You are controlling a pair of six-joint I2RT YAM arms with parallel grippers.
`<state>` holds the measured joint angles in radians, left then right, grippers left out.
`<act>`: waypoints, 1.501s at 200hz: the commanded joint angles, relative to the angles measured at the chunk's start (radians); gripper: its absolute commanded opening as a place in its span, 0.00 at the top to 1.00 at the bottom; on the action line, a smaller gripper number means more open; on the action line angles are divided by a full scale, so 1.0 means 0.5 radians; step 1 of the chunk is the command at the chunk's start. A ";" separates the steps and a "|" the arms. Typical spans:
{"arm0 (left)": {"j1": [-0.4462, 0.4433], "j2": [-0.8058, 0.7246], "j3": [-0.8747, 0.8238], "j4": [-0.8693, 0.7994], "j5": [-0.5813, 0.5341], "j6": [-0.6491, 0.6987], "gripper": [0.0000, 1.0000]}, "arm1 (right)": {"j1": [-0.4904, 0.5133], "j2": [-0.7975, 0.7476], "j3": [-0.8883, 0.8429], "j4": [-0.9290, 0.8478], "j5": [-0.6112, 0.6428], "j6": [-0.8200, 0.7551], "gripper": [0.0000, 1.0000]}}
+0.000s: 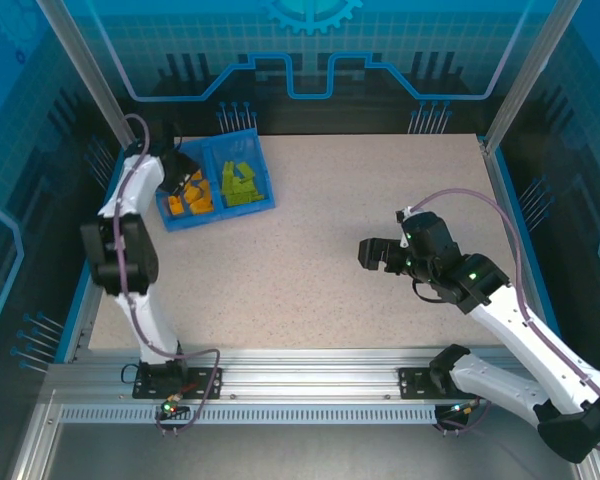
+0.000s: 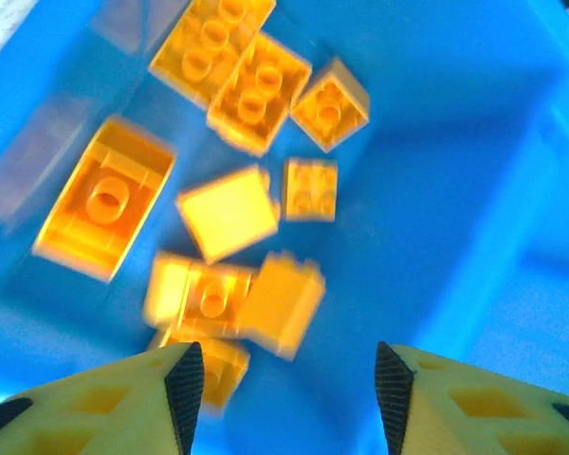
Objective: Sort the legos into containers by color
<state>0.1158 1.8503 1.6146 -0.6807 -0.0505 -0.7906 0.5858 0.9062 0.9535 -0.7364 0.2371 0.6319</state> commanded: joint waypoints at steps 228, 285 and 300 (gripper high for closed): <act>-0.409 -1.123 -2.564 2.778 -0.425 1.525 0.01 | -1.026 1.193 -1.106 3.103 -0.060 -1.192 0.00; -0.247 -0.667 -2.415 2.962 -0.100 1.548 0.01 | -0.981 1.196 -1.094 3.081 0.038 -1.199 0.00; -0.244 -0.669 -2.407 2.943 -0.099 1.547 0.01 | -0.983 1.195 -1.094 3.080 0.036 -1.199 0.00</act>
<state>-0.0135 1.5200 0.3885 0.7395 -0.1909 -0.0418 0.0860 1.4975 0.3973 0.7643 0.2527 0.0437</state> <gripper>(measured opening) 0.987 0.999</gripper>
